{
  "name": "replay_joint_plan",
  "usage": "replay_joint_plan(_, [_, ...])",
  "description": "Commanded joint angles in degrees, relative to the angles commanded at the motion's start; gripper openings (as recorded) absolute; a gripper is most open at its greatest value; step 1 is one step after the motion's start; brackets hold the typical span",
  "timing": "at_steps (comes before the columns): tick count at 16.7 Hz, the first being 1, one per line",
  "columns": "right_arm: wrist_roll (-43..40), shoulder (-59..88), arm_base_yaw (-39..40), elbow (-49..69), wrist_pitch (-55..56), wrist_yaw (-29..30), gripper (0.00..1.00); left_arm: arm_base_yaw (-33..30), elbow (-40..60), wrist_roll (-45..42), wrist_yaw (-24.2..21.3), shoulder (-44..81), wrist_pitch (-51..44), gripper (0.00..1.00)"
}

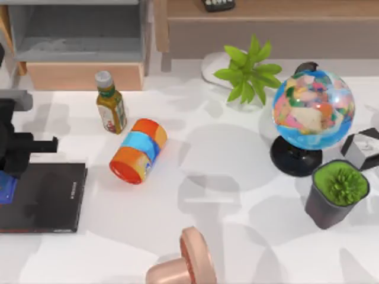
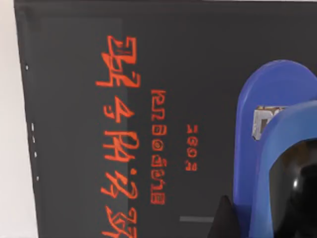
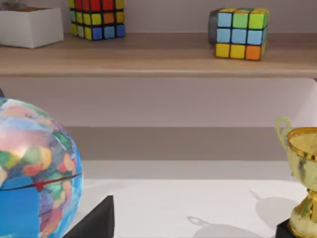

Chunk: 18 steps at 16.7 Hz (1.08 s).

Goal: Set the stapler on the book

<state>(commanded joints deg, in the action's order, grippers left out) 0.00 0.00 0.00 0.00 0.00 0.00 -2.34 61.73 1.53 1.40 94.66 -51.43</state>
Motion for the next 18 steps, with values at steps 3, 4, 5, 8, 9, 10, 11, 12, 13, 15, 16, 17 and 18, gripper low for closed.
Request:
replay_joint_plan(3, [0.0, 0.0, 0.0, 0.0, 0.0, 0.0, 1.0, -0.04, -1.04, -0.05, -0.03, 0.74, 1.85, 0.0])
replay_joint_plan(4, [0.0, 0.0, 0.0, 0.0, 0.0, 0.0, 1.0, -0.05, -1.74, -0.08, -0.05, 1.24, 3.08, 0.0])
replay_joint_plan(5, [0.0, 0.0, 0.0, 0.0, 0.0, 0.0, 1.0, -0.07, -2.47, -0.11, -0.06, 1.77, 4.39, 0.0])
replay_joint_plan(8, [0.0, 0.0, 0.0, 0.0, 0.0, 0.0, 1.0, -0.09, -3.96, -0.16, -0.07, 2.87, 7.06, 0.0])
replay_joint_plan(9, [0.0, 0.0, 0.0, 0.0, 0.0, 0.0, 1.0, -0.09, -3.98, -0.16, -0.07, 2.89, 7.1, 0.0])
replay_joint_plan(10, [0.0, 0.0, 0.0, 0.0, 0.0, 0.0, 1.0, -0.09, -3.98, -0.16, -0.07, 2.89, 7.1, 0.0])
replay_joint_plan(11, [0.0, 0.0, 0.0, 0.0, 0.0, 0.0, 1.0, -0.09, -3.98, -0.16, -0.07, 2.89, 7.1, 0.0])
replay_joint_plan(12, [0.0, 0.0, 0.0, 0.0, 0.0, 0.0, 1.0, -0.09, -3.98, -0.16, -0.07, 2.89, 7.1, 0.08])
replay_joint_plan(13, [0.0, 0.0, 0.0, 0.0, 0.0, 0.0, 1.0, -0.09, -3.98, -0.16, -0.07, 2.89, 7.1, 0.15])
replay_joint_plan(15, [0.0, 0.0, 0.0, 0.0, 0.0, 0.0, 1.0, -0.09, -3.98, -0.16, -0.07, 2.89, 7.1, 0.3])
replay_joint_plan(16, [0.0, 0.0, 0.0, 0.0, 0.0, 0.0, 1.0, -0.09, -3.98, -0.16, -0.07, 2.89, 7.1, 0.38])
replay_joint_plan(17, [0.0, 0.0, 0.0, 0.0, 0.0, 0.0, 1.0, -0.09, -3.98, -0.16, -0.07, 2.89, 7.1, 0.45])
replay_joint_plan(18, [0.0, 0.0, 0.0, 0.0, 0.0, 0.0, 1.0, -0.09, -3.98, -0.16, -0.07, 2.89, 7.1, 0.53])
